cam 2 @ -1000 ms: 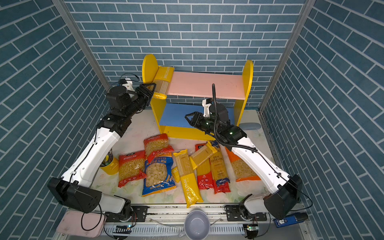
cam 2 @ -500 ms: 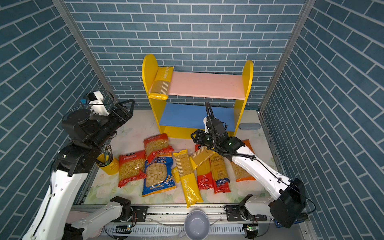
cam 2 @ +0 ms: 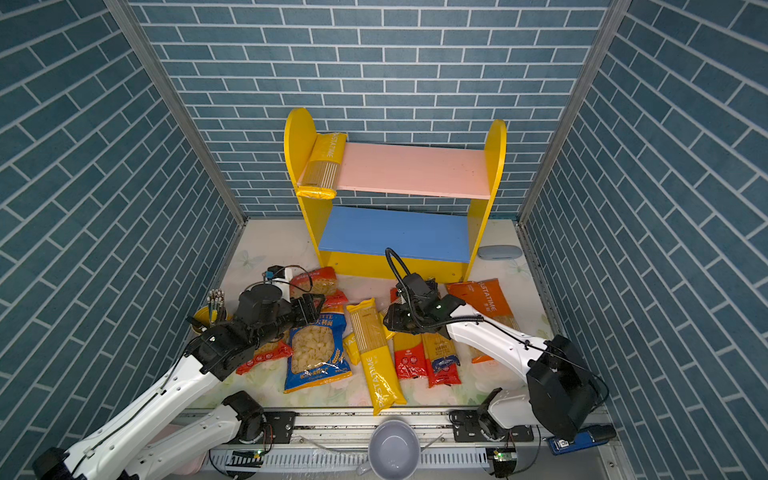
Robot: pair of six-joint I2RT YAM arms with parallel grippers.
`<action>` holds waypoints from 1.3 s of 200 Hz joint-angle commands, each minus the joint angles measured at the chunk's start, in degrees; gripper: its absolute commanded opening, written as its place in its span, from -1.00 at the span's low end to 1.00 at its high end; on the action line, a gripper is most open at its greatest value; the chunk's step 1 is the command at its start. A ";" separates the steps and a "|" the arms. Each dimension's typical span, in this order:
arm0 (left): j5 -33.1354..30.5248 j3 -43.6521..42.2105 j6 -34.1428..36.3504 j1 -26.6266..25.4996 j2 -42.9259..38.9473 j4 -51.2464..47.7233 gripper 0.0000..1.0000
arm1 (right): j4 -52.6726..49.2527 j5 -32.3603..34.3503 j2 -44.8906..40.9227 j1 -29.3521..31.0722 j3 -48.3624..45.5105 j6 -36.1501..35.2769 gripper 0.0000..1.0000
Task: Place and organize the pasta boxes and bags onto the shelf
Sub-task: 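Lower both grippers and grasp another yellow spaghetti pack with the right gripper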
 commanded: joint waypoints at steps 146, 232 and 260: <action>-0.16 -8.27 -4.39 -14.03 21.78 22.30 0.50 | 37.21 -27.22 8.48 1.07 -15.67 8.28 0.12; -2.46 -8.89 -3.32 -13.03 17.67 21.61 0.50 | 41.01 -27.67 15.80 3.53 -14.61 7.68 0.02; -2.34 -8.98 -3.39 -12.32 17.25 21.53 0.50 | 42.11 -27.78 14.49 3.54 -15.56 8.53 -0.26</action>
